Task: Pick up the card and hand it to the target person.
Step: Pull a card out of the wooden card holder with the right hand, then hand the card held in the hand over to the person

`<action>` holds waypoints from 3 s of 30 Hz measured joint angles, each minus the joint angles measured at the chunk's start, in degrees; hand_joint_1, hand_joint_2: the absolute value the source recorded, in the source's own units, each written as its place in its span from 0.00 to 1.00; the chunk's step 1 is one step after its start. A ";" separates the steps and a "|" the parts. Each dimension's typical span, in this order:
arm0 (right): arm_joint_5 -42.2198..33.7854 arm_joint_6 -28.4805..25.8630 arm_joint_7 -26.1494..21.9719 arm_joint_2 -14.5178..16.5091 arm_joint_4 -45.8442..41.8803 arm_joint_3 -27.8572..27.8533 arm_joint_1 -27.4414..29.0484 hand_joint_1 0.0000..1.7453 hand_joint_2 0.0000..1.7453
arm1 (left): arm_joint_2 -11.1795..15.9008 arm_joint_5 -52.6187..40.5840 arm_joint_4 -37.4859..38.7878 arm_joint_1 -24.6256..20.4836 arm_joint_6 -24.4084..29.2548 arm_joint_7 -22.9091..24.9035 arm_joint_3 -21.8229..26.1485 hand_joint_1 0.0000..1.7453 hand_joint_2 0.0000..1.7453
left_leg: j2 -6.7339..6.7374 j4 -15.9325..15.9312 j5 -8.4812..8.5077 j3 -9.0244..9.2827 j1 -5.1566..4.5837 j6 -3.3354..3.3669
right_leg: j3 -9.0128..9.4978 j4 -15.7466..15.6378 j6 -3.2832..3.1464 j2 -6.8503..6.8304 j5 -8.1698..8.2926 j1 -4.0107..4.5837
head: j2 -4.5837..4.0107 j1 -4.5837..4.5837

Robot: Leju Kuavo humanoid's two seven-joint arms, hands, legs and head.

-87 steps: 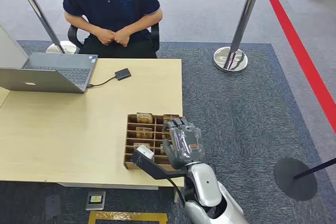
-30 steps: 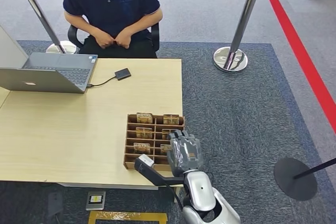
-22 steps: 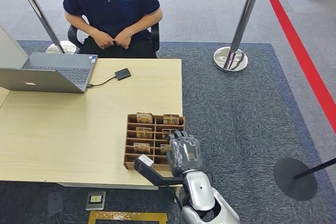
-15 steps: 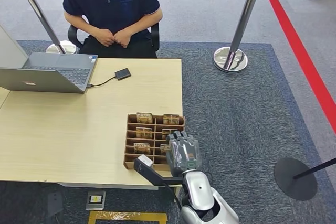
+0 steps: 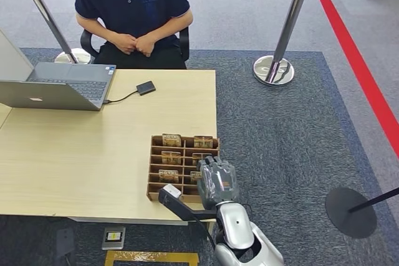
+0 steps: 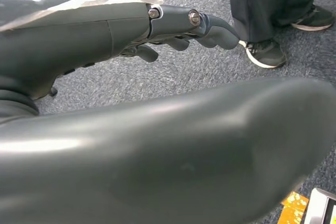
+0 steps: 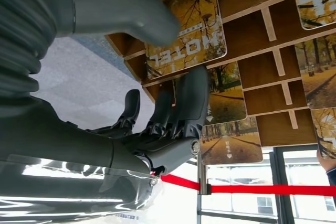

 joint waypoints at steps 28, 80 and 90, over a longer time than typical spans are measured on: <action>-0.91 -0.66 -0.01 -0.07 -0.59 0.08 -0.04 0.79 1.00 | 0.01 -0.26 0.00 -0.05 -0.27 0.04 0.00 0.00 0.00 | 0.00 0.00 0.00 0.02 0.00 0.00 | 0.01 0.00 0.00 0.00 0.00 0.00 | 0.00 0.00; -11.15 -1.50 -8.12 9.95 10.41 2.07 -24.80 0.77 1.00 | -1.24 -3.81 0.00 -0.47 -0.08 0.32 -1.51 0.00 0.00 | 0.00 0.01 0.03 -0.01 0.01 -0.05 | -0.03 0.10 -0.01 0.00 0.00 0.02 | 0.00 -0.01; -13.05 -2.33 -6.64 14.08 18.06 4.25 -29.32 0.77 1.00 | -1.37 -3.03 0.00 -0.52 0.03 0.60 -1.50 0.00 0.00 | 0.00 0.01 0.03 -0.02 0.01 -0.04 | -0.03 0.08 -0.01 0.00 0.00 0.02 | 0.00 -0.01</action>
